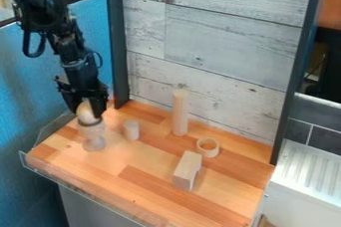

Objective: Move the egg from the right holder to the left holder

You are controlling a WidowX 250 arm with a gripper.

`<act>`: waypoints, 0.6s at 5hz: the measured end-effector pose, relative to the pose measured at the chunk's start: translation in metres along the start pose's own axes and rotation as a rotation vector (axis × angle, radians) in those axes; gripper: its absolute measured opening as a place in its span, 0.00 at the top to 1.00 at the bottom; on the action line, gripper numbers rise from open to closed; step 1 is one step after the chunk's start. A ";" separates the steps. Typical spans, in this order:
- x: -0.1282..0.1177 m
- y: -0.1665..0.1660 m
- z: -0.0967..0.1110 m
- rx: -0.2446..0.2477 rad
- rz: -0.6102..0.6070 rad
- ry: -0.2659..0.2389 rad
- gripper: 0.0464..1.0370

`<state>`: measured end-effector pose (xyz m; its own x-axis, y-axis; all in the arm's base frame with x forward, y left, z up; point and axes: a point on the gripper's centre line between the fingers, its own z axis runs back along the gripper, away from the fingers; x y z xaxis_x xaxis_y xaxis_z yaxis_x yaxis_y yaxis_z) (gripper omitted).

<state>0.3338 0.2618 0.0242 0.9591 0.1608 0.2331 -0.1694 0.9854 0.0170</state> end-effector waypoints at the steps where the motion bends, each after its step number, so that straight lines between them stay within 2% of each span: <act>1: 0.004 0.001 -0.001 0.000 0.002 -0.031 0.25; 2: 0.001 0.002 -0.004 -0.004 -0.009 -0.046 0.17; 3: -0.002 -0.002 -0.005 -0.014 -0.022 -0.047 0.03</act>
<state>0.3332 0.2601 0.0194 0.9509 0.1365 0.2777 -0.1447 0.9894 0.0093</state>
